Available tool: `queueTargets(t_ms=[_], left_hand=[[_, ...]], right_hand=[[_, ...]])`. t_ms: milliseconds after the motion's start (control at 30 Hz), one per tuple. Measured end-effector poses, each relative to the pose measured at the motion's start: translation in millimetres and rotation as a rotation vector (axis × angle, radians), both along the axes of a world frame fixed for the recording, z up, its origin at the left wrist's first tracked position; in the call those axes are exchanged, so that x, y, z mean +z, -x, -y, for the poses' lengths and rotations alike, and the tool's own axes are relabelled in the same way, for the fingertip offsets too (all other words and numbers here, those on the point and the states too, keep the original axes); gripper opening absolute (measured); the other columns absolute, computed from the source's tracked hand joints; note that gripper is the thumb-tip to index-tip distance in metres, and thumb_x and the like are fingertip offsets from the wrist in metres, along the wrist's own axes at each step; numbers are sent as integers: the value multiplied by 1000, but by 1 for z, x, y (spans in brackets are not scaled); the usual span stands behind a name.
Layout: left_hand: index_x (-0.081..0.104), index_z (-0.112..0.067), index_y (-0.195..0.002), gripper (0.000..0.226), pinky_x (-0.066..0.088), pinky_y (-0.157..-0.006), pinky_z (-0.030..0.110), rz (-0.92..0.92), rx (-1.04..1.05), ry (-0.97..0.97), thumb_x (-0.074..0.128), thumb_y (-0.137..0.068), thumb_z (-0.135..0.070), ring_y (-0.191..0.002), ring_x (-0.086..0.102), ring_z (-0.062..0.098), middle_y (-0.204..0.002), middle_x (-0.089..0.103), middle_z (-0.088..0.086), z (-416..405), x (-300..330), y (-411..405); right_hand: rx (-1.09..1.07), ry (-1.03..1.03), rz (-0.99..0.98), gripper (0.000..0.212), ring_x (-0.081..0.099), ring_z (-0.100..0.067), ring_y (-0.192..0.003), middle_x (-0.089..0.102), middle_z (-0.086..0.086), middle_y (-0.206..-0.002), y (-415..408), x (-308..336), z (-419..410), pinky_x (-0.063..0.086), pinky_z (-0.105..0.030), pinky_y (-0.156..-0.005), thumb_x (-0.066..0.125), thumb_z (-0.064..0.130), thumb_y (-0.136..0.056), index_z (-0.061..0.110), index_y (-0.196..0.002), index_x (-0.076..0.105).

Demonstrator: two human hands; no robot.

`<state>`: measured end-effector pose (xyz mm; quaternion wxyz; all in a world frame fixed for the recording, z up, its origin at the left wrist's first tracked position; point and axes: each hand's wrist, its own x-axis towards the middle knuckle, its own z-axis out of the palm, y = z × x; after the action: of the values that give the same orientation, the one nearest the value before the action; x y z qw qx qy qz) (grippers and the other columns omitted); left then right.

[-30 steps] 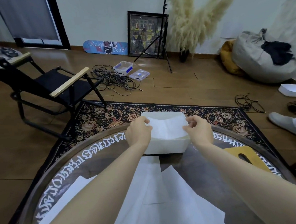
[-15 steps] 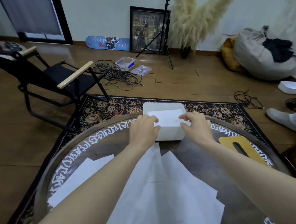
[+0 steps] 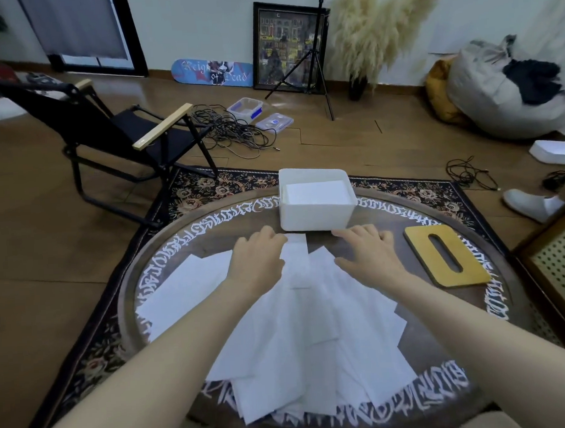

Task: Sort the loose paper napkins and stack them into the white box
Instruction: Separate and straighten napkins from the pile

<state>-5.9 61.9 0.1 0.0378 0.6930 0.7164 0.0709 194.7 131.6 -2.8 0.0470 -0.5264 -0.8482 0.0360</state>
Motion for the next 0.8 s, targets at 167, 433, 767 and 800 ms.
queueTargets(t_ms=[167,433,767,800], left_hand=[[46,-20,-134,40,40,-90,37,37,30,47,50,-95,-27,-115,51,24,-134,43,1,40,-3,-1],[43,-22,-136,41,36,-87,32,10,10,89,47,-97,-29,-115,52,21,-138,40,-1,93,-11,-15],[42,-22,-138,40,36,-90,33,-18,-78,169,44,-99,-30,-113,53,20,-138,38,-1,126,-23,-39],[42,-22,-138,40,35,-90,33,-18,-89,176,44,-99,-30,-113,53,20,-138,38,0,126,-25,-42]], right_hand=[[3,47,7,53,33,-18,-127,48,6,-131,-10,-7,35,21,-36,-98,52,39,-93,31,-142,36],[22,121,2,54,32,-15,-129,48,8,-131,-26,-20,77,21,-33,-99,51,39,-94,31,-144,34],[-60,188,119,54,32,-17,-132,47,6,-136,-62,-34,108,26,-36,-102,54,41,-92,30,-142,36],[-87,203,131,55,33,-17,-131,47,5,-135,-66,-37,109,27,-36,-103,55,42,-91,29,-141,37]])
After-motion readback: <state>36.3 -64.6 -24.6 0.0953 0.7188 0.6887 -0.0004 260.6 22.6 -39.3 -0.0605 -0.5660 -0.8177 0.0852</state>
